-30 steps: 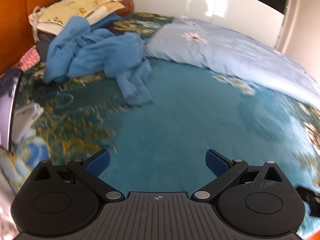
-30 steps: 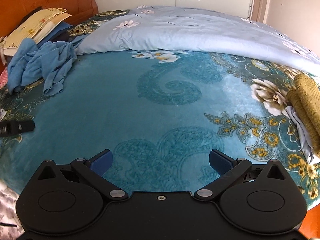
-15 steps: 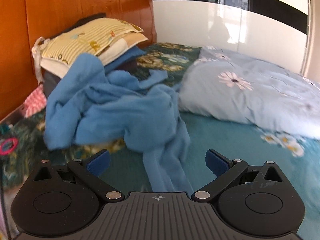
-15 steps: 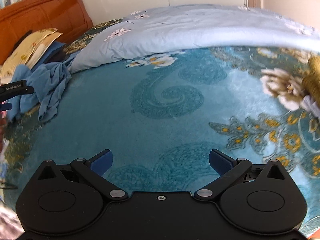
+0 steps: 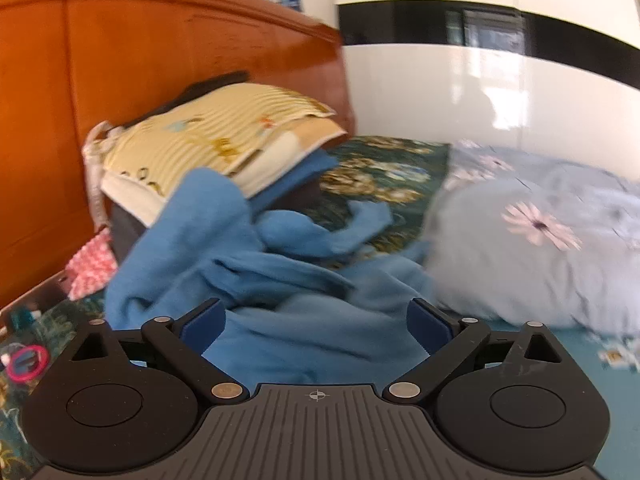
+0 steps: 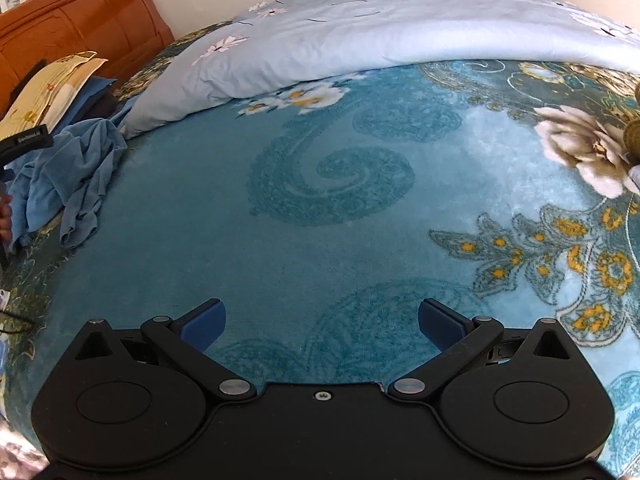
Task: Fold clothes
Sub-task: 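Move the left tool toward the crumpled blue cloth by the pillows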
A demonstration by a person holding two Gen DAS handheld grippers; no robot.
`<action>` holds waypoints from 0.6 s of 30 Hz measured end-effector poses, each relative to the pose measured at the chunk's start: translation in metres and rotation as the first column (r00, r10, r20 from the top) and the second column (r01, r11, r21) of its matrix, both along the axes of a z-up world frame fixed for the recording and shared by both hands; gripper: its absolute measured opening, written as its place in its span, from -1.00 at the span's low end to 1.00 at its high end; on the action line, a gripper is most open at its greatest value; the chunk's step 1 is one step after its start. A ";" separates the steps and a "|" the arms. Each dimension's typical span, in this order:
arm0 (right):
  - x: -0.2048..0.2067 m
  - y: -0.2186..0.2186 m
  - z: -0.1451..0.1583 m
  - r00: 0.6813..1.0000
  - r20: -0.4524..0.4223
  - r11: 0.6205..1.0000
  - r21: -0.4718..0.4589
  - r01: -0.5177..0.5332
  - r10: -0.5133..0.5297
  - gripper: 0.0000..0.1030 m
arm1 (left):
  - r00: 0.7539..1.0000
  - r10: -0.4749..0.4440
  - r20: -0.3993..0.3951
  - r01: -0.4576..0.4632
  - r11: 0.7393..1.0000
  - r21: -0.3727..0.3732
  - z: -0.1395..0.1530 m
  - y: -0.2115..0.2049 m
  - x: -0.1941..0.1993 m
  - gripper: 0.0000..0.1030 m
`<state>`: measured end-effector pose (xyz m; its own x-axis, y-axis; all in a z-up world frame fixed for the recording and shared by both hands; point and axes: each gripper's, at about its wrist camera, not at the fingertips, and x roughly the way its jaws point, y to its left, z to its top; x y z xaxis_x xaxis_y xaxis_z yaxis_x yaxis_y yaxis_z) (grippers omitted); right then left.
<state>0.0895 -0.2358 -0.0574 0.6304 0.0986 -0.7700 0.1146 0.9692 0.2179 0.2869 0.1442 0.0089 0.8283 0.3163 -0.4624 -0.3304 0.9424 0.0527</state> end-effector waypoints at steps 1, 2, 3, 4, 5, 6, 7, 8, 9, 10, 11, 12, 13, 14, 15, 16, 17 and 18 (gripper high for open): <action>0.001 0.000 -0.001 1.000 -0.001 1.000 -0.002 0.000 0.000 0.98 | 1.000 0.016 0.002 -0.016 1.000 0.001 0.001 0.008 0.003 0.86; 0.001 0.000 -0.002 1.000 -0.004 1.000 -0.002 0.002 -0.002 0.98 | 0.999 0.033 0.004 -0.033 0.999 0.003 0.002 0.016 0.005 0.86; 0.002 0.000 -0.004 1.000 -0.011 1.000 -0.001 0.003 -0.003 0.98 | 0.999 0.046 0.006 -0.046 0.999 0.014 0.002 0.021 0.006 0.86; 0.003 0.000 -0.006 1.000 -0.019 1.000 0.001 0.004 -0.004 0.98 | 0.998 0.059 0.007 -0.059 0.998 0.026 0.002 0.027 0.007 0.86; 0.004 0.001 -0.008 1.000 -0.026 1.000 0.002 0.004 -0.004 0.98 | 0.997 0.071 0.009 -0.071 0.997 0.038 0.002 0.032 0.008 0.86; 0.004 0.001 -0.009 1.000 -0.029 1.000 0.001 0.004 -0.003 0.98 | 0.997 0.072 0.013 -0.073 0.996 0.046 0.003 0.037 0.008 0.86; 0.004 0.002 -0.010 1.000 -0.030 1.000 -0.004 0.002 -0.003 0.98 | 0.997 0.073 0.017 -0.074 0.996 0.055 0.003 0.041 0.007 0.86; 0.004 0.002 -0.010 1.000 -0.030 1.000 -0.010 0.000 0.000 0.98 | 0.996 0.089 0.019 -0.091 0.992 0.086 0.002 0.044 0.008 0.86; 0.004 0.003 -0.011 1.000 -0.030 1.000 -0.016 -0.002 0.002 0.98 | 0.994 0.107 0.018 -0.108 0.987 0.120 0.002 0.046 0.007 0.86; 0.004 0.003 -0.011 1.000 -0.030 1.000 -0.019 -0.003 0.003 0.98 | 0.993 0.121 0.009 -0.121 0.981 0.149 0.001 0.049 0.008 0.87; 0.004 0.004 -0.011 1.000 -0.030 1.000 -0.022 -0.003 0.002 0.98 | 0.992 0.125 -0.002 -0.123 0.980 0.158 -0.002 0.051 0.010 0.88; 0.005 0.004 -0.011 1.000 -0.029 1.000 -0.024 -0.003 0.002 0.98 | 0.991 0.130 -0.013 -0.126 0.978 0.166 -0.004 0.053 0.012 0.88; 0.005 0.004 -0.012 1.000 -0.029 1.000 -0.026 -0.002 0.001 0.98 | 0.991 0.135 -0.024 -0.129 0.976 0.175 -0.006 0.055 0.014 0.89; 0.005 0.005 -0.012 1.000 -0.029 1.000 -0.028 -0.001 0.000 0.98 | 0.990 0.140 -0.034 -0.131 0.974 0.183 -0.009 0.057 0.016 0.89; 0.005 0.005 -0.012 1.000 -0.029 1.000 -0.031 0.000 -0.001 0.98 | 0.987 0.156 -0.048 -0.143 0.969 0.200 -0.012 0.059 0.020 0.89; 0.005 0.006 -0.012 1.000 -0.029 0.999 -0.034 -0.001 0.000 0.98 | 0.984 0.168 -0.049 -0.155 0.965 0.214 -0.015 0.060 0.022 0.98; 0.005 0.006 -0.012 1.000 -0.029 0.999 -0.037 -0.003 0.002 0.98 | 0.984 0.172 -0.051 -0.156 0.960 0.231 -0.018 0.060 0.025 1.00; 0.005 0.007 -0.012 1.000 -0.030 0.999 -0.040 -0.005 0.004 0.98 | 0.983 0.176 -0.052 -0.158 0.956 0.247 -0.021 0.061 0.028 1.00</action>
